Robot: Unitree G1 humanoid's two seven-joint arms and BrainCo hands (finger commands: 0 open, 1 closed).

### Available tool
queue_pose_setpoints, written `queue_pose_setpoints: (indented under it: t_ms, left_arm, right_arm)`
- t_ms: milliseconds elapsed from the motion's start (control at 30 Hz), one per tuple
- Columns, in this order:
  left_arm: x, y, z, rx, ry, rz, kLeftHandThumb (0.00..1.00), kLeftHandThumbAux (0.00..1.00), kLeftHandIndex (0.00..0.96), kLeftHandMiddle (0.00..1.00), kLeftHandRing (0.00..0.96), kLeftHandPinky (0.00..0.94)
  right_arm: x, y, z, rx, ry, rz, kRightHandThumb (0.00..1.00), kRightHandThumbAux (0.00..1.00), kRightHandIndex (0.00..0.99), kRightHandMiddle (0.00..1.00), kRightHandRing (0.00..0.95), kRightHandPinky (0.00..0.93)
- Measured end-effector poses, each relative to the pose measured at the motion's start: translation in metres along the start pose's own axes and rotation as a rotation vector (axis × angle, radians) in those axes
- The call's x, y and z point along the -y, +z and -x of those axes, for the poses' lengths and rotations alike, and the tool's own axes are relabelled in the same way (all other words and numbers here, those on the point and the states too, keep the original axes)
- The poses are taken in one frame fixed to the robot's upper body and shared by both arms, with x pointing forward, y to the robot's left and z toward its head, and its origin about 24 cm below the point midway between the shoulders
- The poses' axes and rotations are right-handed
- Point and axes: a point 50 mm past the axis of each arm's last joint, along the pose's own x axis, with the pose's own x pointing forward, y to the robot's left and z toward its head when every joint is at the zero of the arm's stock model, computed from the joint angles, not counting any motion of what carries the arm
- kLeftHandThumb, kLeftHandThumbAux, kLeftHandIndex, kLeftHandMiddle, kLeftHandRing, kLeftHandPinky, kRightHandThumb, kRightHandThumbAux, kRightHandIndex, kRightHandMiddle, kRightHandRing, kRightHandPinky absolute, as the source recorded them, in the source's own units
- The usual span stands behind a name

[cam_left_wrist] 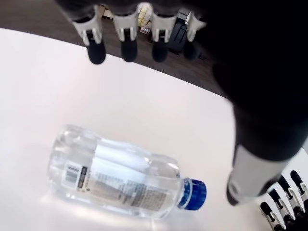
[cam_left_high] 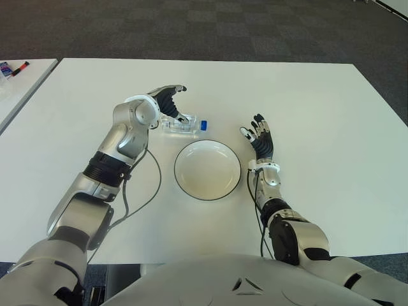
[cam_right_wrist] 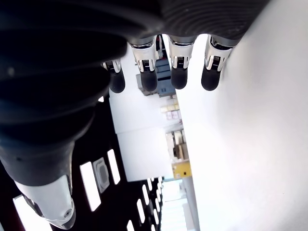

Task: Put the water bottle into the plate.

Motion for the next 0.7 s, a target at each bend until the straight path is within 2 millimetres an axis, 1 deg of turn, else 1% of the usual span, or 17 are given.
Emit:
queue_pose_setpoints:
  t_ms: [167,333,700]
  left_arm:
    - [0.001,-0.001,0.000,-0.021,0.005,-0.006,0.000,0.848,0.000,0.000,0.000,0.000]
    - [0.007,0.001,-0.003,-0.038,-0.011,-0.023,0.000,0.852,0.000,0.000,0.000,0.000]
    - [0.027,-0.003,-0.021,-0.085,-0.100,-0.041,0.000,0.865,0.000,0.000,0.000,0.000]
  right_arm:
    - [0.000,0.000,0.000,0.000,0.000,0.000,0.079,0.737,0.075,0.060,0.046,0.088]
    - [0.000,0.000,0.000,0.000,0.000,0.001,0.077,0.735,0.075,0.062,0.048,0.092]
    - [-0.001,0.000,0.000,-0.001,0.006,-0.002,0.068,0.752,0.074,0.059,0.046,0.090]
